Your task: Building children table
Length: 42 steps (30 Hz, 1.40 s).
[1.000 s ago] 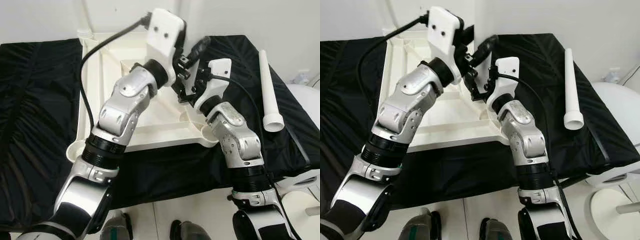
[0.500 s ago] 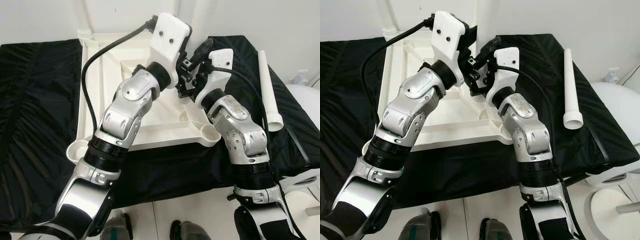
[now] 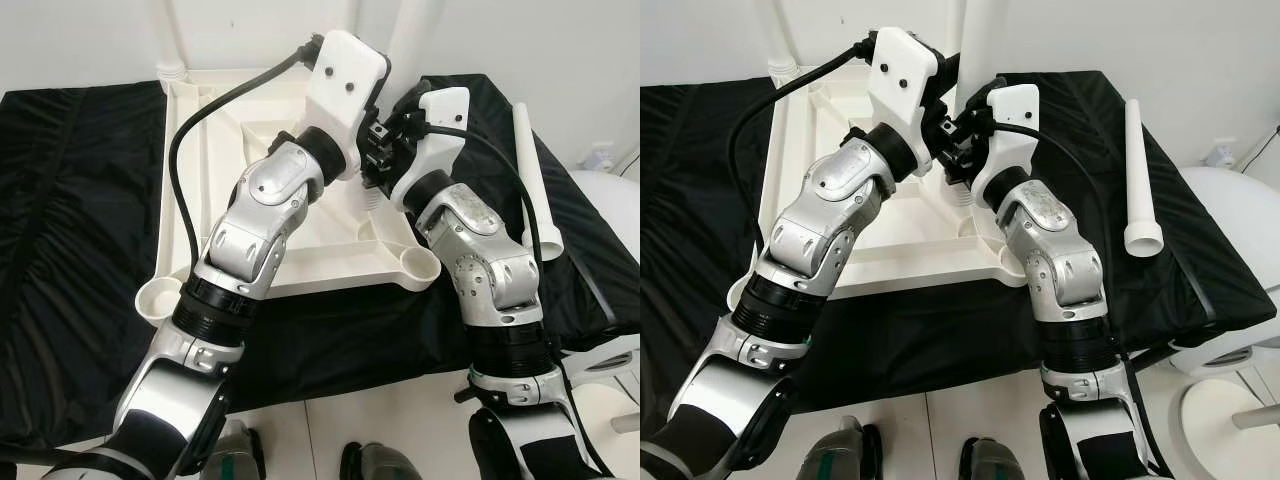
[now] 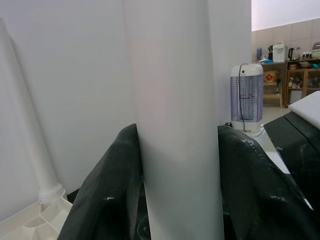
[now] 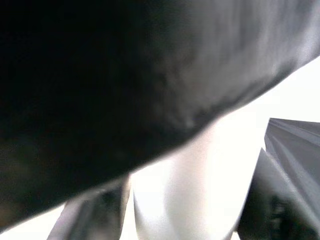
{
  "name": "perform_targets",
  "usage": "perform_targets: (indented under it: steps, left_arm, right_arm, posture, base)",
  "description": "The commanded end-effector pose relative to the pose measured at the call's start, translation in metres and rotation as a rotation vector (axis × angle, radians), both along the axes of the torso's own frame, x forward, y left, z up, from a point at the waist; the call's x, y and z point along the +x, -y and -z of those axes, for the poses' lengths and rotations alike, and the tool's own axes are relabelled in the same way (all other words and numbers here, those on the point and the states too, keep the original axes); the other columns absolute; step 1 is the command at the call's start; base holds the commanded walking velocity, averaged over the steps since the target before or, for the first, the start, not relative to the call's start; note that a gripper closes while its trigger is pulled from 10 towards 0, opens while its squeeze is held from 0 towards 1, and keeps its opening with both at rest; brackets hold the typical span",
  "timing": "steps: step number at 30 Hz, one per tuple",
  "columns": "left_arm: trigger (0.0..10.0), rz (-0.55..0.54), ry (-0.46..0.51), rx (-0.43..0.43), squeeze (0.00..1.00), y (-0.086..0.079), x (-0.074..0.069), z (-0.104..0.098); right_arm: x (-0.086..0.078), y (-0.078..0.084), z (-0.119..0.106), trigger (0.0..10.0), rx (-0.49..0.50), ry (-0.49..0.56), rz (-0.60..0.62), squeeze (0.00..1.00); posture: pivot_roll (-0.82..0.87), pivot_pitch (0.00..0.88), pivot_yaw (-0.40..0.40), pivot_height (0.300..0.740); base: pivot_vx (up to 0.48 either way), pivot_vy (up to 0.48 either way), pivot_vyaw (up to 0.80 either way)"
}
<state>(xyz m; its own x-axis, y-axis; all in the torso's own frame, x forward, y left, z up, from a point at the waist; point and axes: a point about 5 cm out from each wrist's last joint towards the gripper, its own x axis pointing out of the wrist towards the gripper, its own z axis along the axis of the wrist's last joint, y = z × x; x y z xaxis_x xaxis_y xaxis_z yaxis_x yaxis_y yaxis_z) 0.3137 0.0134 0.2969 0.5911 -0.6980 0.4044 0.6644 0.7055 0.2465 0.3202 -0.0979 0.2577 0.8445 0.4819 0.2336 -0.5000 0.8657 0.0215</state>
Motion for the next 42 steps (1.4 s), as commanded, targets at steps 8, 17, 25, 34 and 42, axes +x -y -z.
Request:
perform_targets:
  steps: [8, 17, 25, 34, 42]
  left_arm:
    - [10.0, 0.009, 0.010, 0.027, 0.00, 0.004, -0.002, 0.003]
    - [10.0, 0.043, -0.013, 0.045, 1.00, 0.007, -0.005, 0.007]
    - [10.0, 0.100, -0.068, 0.046, 1.00, 0.000, -0.004, 0.009]
    - [10.0, 0.146, -0.094, 0.048, 1.00, -0.006, -0.007, 0.009]
    - [10.0, 0.229, -0.135, 0.005, 1.00, -0.019, -0.014, 0.002]
  right_arm:
    - [-0.005, 0.000, 0.003, 0.0, -0.027, -0.013, -0.006, 0.00]
    - [-0.003, 0.003, 0.009, 10.0, -0.038, -0.030, 0.036, 0.00]
    - [0.002, 0.008, 0.017, 10.0, -0.033, -0.042, 0.087, 0.00]
    - [0.005, 0.010, 0.020, 10.0, -0.024, -0.045, 0.110, 0.00]
    - [0.012, 0.019, 0.021, 10.0, 0.011, -0.015, 0.204, 0.00]
  posture:
    - [-0.03, 0.064, -0.037, 0.740]
    - [-0.02, 0.077, -0.040, 0.740]
    - [0.00, 0.086, -0.044, 0.740]
    - [0.01, 0.092, -0.051, 0.740]
    - [0.02, 0.093, -0.054, 0.740]
  base:
    - [0.000, 0.000, 0.00]
    - [0.000, 0.000, 0.00]
    - [0.000, 0.000, 0.00]
    - [0.000, 0.000, 0.00]
    - [0.000, 0.000, 0.00]
